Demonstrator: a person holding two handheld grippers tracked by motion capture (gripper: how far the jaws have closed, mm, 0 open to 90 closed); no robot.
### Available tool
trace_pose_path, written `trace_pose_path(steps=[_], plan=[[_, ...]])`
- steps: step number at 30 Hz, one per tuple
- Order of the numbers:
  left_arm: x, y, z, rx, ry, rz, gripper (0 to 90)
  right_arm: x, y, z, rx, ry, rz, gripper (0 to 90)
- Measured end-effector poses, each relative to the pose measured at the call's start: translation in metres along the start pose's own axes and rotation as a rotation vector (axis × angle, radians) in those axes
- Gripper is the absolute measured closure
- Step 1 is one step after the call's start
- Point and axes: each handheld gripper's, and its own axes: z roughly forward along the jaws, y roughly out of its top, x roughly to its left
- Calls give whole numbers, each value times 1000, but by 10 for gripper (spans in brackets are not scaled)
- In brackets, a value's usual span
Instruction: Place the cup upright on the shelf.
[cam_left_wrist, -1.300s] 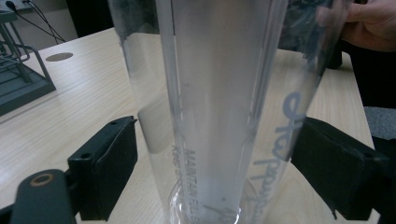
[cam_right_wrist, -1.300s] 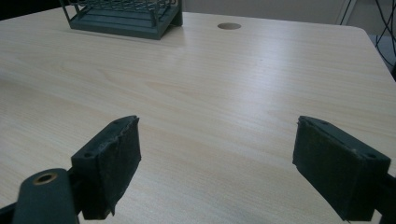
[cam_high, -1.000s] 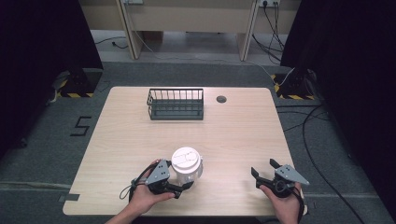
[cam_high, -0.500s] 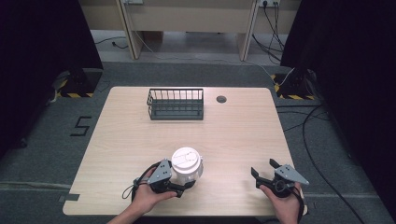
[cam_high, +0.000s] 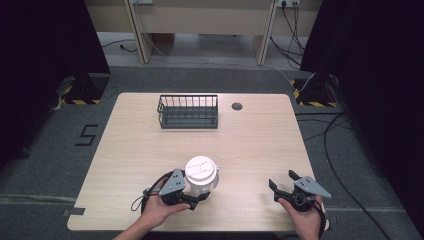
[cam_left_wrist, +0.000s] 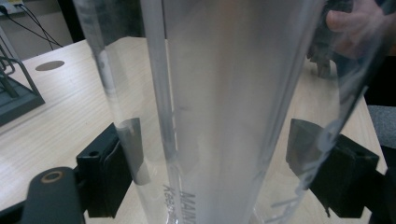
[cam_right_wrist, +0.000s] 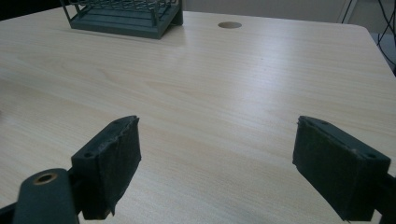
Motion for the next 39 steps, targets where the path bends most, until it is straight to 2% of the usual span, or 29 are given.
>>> trace_pose_path(steps=[18, 33, 39], plan=[[11, 13, -2, -12, 30, 1, 177, 0, 0, 0, 0, 2, 7, 157], [26, 27, -6, -18, 77, 31, 177, 0, 0, 0, 1, 2, 7, 157], [31, 31, -7, -26, 91, 31, 177, 0, 0, 0, 3, 3, 8, 158]])
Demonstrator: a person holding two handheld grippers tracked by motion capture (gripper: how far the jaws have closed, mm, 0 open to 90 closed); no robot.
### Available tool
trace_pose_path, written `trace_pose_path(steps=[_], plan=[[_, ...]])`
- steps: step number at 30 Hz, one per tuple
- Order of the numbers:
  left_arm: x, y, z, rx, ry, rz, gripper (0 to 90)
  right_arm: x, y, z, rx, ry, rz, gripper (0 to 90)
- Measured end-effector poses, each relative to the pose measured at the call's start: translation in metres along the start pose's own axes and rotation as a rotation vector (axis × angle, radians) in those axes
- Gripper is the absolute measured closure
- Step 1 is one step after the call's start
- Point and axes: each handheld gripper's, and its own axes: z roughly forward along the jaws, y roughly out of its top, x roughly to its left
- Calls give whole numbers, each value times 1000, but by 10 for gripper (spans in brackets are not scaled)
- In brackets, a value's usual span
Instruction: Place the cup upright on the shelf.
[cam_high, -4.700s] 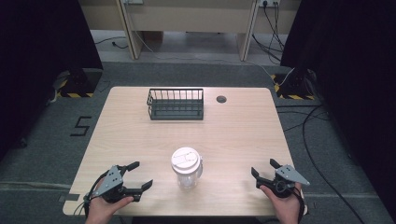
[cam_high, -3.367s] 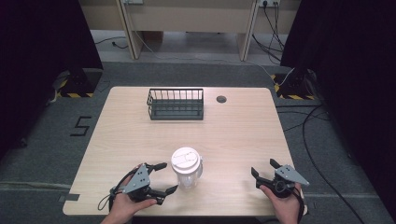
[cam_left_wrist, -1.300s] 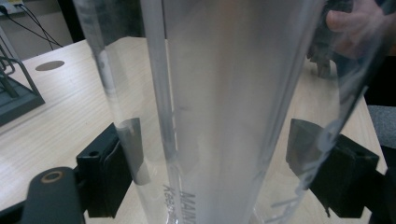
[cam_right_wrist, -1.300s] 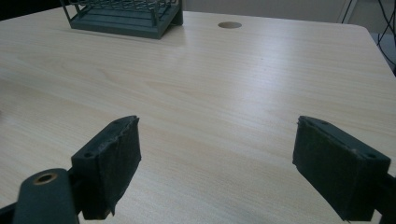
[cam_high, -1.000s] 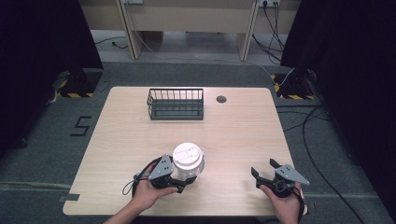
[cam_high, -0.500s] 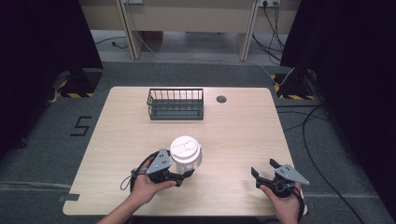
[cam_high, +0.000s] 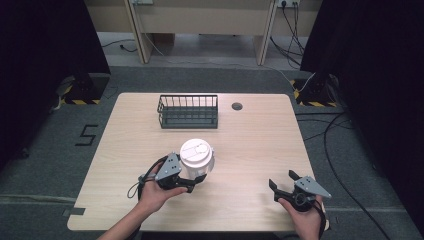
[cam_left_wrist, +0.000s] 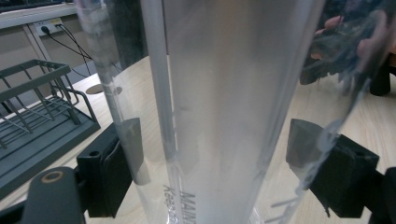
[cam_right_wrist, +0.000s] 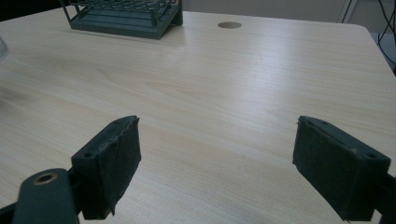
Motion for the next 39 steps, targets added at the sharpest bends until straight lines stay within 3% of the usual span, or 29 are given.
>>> trace_pose_path(steps=[39], plan=[[30, 13, 0, -8, 87, -10, 177, 0, 0, 0, 1, 2, 1, 158]])
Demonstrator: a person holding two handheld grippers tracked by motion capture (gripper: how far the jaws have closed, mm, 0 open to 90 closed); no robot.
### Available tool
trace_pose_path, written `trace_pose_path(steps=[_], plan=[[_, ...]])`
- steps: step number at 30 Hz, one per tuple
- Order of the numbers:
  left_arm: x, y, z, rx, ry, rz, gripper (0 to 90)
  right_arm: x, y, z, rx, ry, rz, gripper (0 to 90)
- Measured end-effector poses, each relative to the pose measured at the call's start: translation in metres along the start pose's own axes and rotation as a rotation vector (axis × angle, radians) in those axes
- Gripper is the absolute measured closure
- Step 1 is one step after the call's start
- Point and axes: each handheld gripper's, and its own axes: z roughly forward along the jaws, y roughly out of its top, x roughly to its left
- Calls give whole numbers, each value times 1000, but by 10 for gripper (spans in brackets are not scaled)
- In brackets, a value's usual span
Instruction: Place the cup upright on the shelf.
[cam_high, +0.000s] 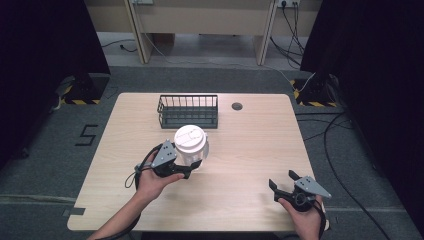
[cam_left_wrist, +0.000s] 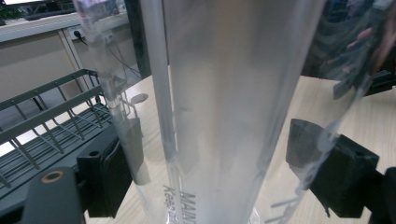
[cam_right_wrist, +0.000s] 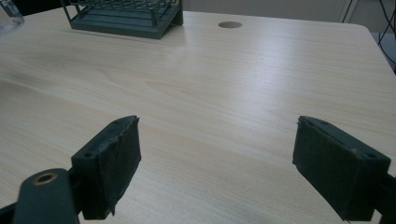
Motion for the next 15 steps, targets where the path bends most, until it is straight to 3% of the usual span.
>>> trace_pose_path(steps=[15], plan=[[11, 6, 4, -1, 40, -6, 177, 0, 0, 0, 0, 1, -1, 158]])
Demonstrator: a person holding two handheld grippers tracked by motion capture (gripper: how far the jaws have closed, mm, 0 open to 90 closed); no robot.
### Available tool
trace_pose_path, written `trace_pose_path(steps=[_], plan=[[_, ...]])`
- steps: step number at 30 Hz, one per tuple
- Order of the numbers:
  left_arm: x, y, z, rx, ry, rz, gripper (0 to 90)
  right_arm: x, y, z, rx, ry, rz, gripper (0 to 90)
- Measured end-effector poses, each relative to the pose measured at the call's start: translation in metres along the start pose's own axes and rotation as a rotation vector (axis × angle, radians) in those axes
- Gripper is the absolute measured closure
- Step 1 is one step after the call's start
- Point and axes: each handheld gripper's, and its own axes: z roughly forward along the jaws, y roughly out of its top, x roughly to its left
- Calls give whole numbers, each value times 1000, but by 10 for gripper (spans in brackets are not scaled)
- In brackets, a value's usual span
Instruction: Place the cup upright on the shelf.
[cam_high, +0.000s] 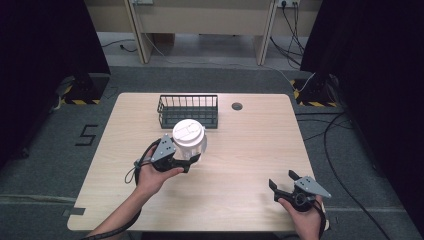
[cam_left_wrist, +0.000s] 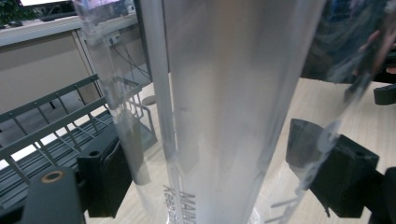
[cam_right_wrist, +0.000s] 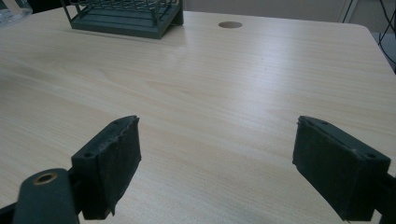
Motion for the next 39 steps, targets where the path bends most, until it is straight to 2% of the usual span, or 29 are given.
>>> trace_pose_path(steps=[23, 39], plan=[[20, 12, 6, -7, 58, -6, 177, 0, 0, 0, -1, 1, 3, 158], [32, 17, 16, -4, 78, -13, 177, 0, 0, 0, -2, 2, 7, 158]])
